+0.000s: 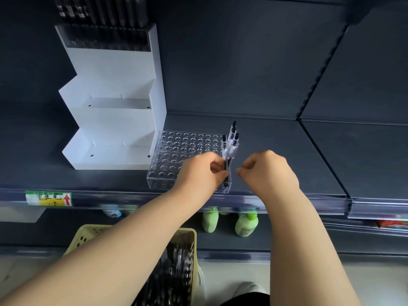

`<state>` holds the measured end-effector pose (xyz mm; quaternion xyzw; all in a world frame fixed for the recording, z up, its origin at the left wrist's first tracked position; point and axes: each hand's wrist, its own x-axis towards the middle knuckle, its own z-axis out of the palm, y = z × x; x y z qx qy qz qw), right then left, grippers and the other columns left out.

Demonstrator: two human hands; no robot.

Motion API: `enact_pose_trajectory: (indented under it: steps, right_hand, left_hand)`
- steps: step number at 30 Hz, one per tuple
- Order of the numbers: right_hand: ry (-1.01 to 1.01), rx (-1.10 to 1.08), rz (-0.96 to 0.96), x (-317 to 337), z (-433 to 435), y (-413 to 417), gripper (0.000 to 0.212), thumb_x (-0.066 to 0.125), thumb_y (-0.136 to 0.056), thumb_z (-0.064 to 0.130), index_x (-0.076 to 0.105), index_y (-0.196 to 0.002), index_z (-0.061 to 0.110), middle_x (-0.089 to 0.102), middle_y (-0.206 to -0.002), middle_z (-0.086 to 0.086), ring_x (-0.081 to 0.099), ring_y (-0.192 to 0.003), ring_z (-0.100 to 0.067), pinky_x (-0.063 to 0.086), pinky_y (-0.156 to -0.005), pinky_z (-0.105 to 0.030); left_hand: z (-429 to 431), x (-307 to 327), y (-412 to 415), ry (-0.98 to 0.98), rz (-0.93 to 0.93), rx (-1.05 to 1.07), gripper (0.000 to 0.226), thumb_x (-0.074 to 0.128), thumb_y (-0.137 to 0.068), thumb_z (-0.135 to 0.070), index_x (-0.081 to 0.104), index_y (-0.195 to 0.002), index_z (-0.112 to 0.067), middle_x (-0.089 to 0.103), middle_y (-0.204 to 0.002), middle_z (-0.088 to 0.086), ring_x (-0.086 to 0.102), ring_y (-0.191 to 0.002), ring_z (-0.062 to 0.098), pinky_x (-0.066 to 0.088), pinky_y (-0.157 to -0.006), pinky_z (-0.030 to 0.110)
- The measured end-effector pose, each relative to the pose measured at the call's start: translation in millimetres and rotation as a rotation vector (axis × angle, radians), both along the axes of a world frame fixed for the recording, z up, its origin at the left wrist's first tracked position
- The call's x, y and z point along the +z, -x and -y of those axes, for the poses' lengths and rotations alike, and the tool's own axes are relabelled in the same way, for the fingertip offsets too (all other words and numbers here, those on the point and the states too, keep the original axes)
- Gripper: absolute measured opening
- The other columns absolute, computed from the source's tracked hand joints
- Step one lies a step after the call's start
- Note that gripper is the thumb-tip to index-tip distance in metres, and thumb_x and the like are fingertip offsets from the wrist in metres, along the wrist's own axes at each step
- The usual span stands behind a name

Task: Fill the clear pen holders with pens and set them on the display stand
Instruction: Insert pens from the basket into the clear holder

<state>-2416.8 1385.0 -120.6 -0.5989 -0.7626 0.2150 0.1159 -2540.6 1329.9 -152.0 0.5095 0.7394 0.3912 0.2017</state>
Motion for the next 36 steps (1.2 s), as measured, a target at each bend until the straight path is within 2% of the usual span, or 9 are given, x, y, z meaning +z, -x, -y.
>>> enact_pose_trajectory:
  steps: [5,9,13,16,20,23,30,33,36]
  right_hand:
    - [0.012,0.005,0.005,0,1,0,0.012,0.064,-0.083,0.031,0.068,-0.090,0.022,0.066,-0.088,-0.003,0.062,-0.082,-0.027,0.044,-0.065,-0.026]
    - [0.018,0.007,0.009,0,1,1,0.013,0.064,-0.083,0.032,0.068,-0.091,0.023,0.066,-0.089,-0.003,0.062,-0.084,-0.027,0.044,-0.066,-0.027]
    - [0.023,0.012,0.018,1,1,4,0.015,0.065,-0.082,0.033,0.068,-0.090,0.021,0.065,-0.088,-0.003,0.060,-0.083,-0.027,0.043,-0.065,-0.027]
    - [0.024,0.015,0.026,1,1,5,0.016,0.066,-0.082,0.035,0.069,-0.090,0.021,0.064,-0.088,-0.004,0.060,-0.082,-0.027,0.043,-0.064,-0.027]
    - [0.042,0.015,0.038,2,1,5,0.019,0.066,-0.082,0.037,0.068,-0.092,0.021,0.065,-0.091,-0.003,0.061,-0.084,-0.026,0.044,-0.066,-0.027]
    - [0.046,0.009,0.058,3,1,3,0.019,0.066,-0.081,0.035,0.068,-0.091,0.019,0.065,-0.088,-0.002,0.062,-0.083,-0.026,0.043,-0.063,-0.025]
    - [0.063,0.111,0.172,-2,18,7,0.025,0.065,-0.081,0.039,0.064,-0.094,0.017,0.064,-0.091,-0.002,0.060,-0.083,-0.025,0.046,-0.067,-0.028]
    - [0.059,0.176,0.246,-11,33,19,0.025,0.065,-0.080,0.038,0.064,-0.093,0.016,0.062,-0.088,-0.003,0.060,-0.081,-0.025,0.048,-0.068,-0.029]
    - [0.076,0.281,0.324,-25,56,37,0.027,0.065,-0.079,0.040,0.065,-0.091,0.016,0.062,-0.087,-0.003,0.060,-0.082,-0.025,0.049,-0.070,-0.030]
  left_hand:
    - [-2,-2,-1,0.041,-0.066,-0.002,0.012,0.071,-0.081,-0.022,0.064,-0.089,-0.026,0.057,-0.068,-0.019,0.054,-0.063,-0.006,0.039,-0.059,0.001]
    - [-3,1,-3,0.064,-0.150,-0.013,0.011,0.070,-0.082,-0.023,0.067,-0.092,-0.023,0.060,-0.072,-0.015,0.060,-0.073,0.005,0.049,-0.075,0.020]
    - [-1,3,-5,0.062,-0.219,-0.035,0.012,0.068,-0.083,-0.024,0.067,-0.095,-0.023,0.067,-0.083,-0.009,0.063,-0.081,0.012,0.050,-0.080,0.027]
    - [0,2,-7,0.060,-0.256,-0.048,0.013,0.067,-0.084,-0.024,0.068,-0.096,-0.022,0.069,-0.090,-0.006,0.063,-0.084,0.014,0.049,-0.080,0.026]
    - [0,0,-5,0.058,-0.198,-0.015,0.014,0.070,-0.082,-0.026,0.068,-0.096,-0.021,0.069,-0.086,-0.007,0.061,-0.078,0.010,0.048,-0.078,0.022]
    - [5,-1,-1,0.052,-0.177,-0.018,0.020,0.072,-0.081,-0.026,0.068,-0.098,-0.018,0.068,-0.088,-0.006,0.062,-0.081,0.012,0.048,-0.079,0.023]
    - [65,-2,34,-0.031,-0.250,0.034,0.022,0.070,-0.082,-0.021,0.067,-0.103,-0.020,0.056,-0.083,-0.016,0.053,-0.074,0.000,0.039,-0.068,0.006]
    - [109,-8,59,0.014,-0.305,0.091,0.023,0.068,-0.083,-0.019,0.067,-0.106,-0.021,0.058,-0.089,-0.013,0.055,-0.082,0.005,0.044,-0.076,0.017]
    - [154,-21,82,0.155,-0.372,0.118,0.027,0.063,-0.087,-0.021,0.063,-0.113,-0.023,0.060,-0.102,-0.010,0.055,-0.096,0.011,0.045,-0.086,0.025]
